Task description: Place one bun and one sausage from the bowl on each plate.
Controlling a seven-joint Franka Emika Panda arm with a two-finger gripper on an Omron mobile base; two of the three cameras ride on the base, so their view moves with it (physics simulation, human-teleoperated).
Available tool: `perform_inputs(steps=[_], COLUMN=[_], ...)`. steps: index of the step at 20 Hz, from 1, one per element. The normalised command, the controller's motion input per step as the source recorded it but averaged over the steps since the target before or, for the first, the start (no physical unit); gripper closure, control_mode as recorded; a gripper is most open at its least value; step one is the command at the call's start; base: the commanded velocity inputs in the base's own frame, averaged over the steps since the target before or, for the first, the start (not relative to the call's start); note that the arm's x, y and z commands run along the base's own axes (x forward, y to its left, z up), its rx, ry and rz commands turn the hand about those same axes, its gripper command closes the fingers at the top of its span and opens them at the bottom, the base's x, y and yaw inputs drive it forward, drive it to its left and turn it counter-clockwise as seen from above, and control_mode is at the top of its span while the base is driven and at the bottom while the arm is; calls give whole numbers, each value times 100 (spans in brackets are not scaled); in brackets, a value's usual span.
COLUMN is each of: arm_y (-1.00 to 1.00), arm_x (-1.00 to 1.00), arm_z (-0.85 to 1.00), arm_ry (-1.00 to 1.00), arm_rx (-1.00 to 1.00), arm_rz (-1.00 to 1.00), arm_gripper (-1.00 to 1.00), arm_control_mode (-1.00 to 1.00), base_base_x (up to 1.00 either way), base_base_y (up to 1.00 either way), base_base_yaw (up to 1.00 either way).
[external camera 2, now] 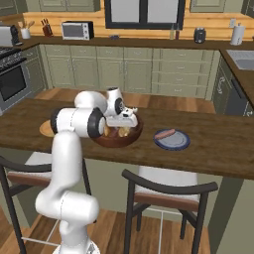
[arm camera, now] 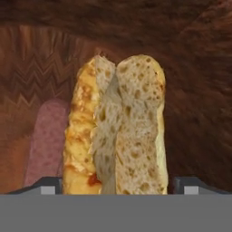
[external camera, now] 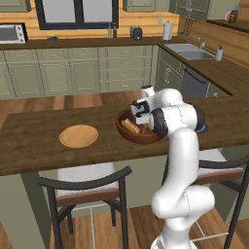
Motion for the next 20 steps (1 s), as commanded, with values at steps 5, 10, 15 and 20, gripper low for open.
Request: perform_inputs(steps=[5,10,15,20], arm_y=[-1,-44,-100,-100], arm_x=[-85,-98,-58,-12], arm_z=[71,95,51,2], arm_ry=[-23,-32,-22,-4], arm_rx=[2,4,3,5], arm_rz=[0,0,-12,-19], arm_gripper=[100,100,100,100], arm_control_mode=[-100,-100,-100,-100], base_base_x=[0,0,0,0], base_base_y=[0,0,0,0], base_base_yaw=[0,0,0,0])
